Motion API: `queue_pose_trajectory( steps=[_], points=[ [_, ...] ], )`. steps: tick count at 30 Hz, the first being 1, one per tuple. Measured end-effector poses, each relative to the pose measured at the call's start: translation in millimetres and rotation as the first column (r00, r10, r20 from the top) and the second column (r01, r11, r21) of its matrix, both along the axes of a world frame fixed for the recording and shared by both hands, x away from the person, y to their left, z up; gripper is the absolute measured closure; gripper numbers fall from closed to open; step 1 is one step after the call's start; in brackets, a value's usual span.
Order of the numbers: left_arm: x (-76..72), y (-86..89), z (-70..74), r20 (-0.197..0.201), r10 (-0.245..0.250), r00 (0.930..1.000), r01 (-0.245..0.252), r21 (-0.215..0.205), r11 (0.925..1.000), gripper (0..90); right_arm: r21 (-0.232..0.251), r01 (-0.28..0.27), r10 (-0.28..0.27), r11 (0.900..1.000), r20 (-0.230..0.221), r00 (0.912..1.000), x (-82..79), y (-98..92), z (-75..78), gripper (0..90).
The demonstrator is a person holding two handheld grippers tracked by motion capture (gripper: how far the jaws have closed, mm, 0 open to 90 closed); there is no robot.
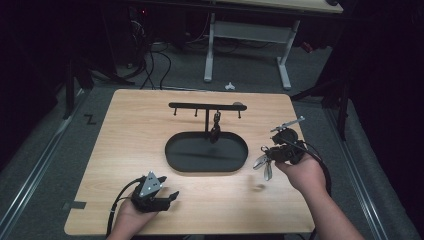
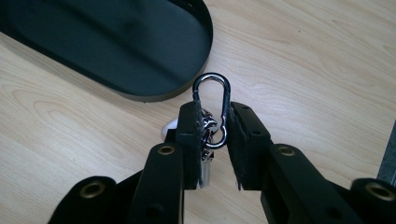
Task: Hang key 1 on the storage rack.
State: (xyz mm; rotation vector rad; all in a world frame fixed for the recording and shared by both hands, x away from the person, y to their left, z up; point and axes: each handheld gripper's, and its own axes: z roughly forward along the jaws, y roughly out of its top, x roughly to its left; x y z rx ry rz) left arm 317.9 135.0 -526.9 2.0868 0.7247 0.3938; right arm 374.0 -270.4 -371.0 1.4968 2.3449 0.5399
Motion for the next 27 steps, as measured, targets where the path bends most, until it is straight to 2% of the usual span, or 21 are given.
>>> queue_pose_trajectory(
  steps=[15, 27],
  points=[
    [0.2, 1.2, 0.4, -0.001, -0.002, 1.0000, 0.002, 0.004, 1.0000, 30.5, -0.003, -0.026, 0.026, 1.000, 0.043, 0.9987, 12.0, 19.3, 28.3, 75.3],
    [0.4, 1.7, 0.1, -0.003, 0.000, 1.0000, 0.000, 0.003, 1.0000, 30.4, 0.002, -0.037, 0.037, 0.999, 0.086, 0.9956, 24.6, 34.7, 56.9, 75.4]
  ],
)
